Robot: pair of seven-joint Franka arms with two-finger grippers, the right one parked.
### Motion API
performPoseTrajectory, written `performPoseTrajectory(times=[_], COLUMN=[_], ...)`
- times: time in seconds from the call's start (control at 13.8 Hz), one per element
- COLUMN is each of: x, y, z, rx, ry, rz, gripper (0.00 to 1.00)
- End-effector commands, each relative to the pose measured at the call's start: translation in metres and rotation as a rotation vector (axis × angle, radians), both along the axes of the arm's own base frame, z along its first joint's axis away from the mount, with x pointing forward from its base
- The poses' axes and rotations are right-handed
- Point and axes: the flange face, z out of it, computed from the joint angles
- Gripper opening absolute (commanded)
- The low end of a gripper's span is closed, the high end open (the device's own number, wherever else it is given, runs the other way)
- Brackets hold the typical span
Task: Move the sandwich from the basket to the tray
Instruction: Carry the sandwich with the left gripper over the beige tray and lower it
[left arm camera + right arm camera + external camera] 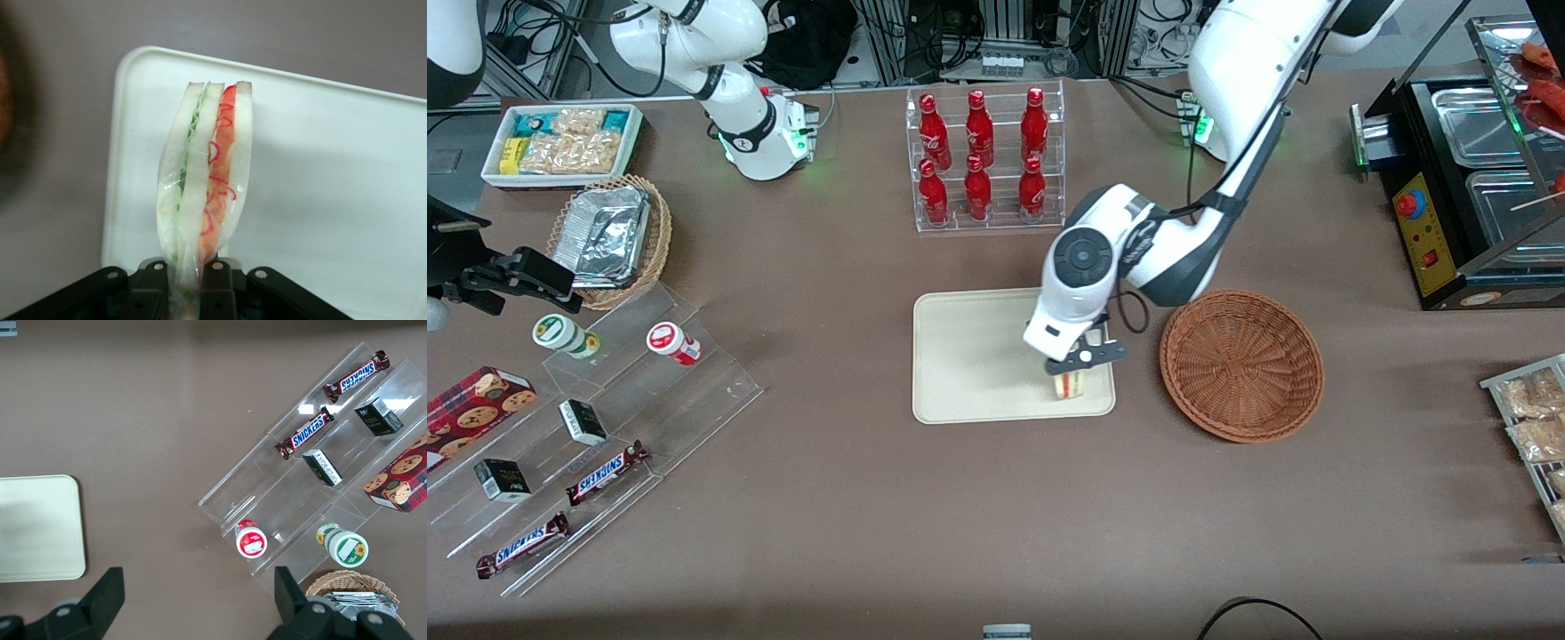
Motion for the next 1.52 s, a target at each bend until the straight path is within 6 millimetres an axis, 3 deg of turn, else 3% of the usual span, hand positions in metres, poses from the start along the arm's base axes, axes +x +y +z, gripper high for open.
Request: performPoseTrajectory(times=[0.0,0.29,0.65,0.73,0.8,0.87,1.02,1.23,1.45], x=[0.0,-0.009,-0.012,-0.013,-0.013,-0.013,-0.011,-0.013,-0.013], y=[-0.037,-0.07,-0.075,-0.075,-0.075,-0.075,-0.074,-0.071,-0.054], z=[-0.012,-0.024,-0.043,-0.046,-0.049,-0.047,-0.034,0.019,0.074], rx=[-0.006,-0.021,-0.012,-0.01,-0.007,-0.008,-0.014,-0.011,0.012], ry=[0.0,0.003,0.017,0.021,0.023,0.022,0.011,-0.02,-0.029], rz=[0.03,0.033,0.038,0.042,0.052,0.054,0.054,0.033,0.036], gripper=[0.09,0.09,0.14,0.28,0.77,1.0,1.0,1.0,1.0])
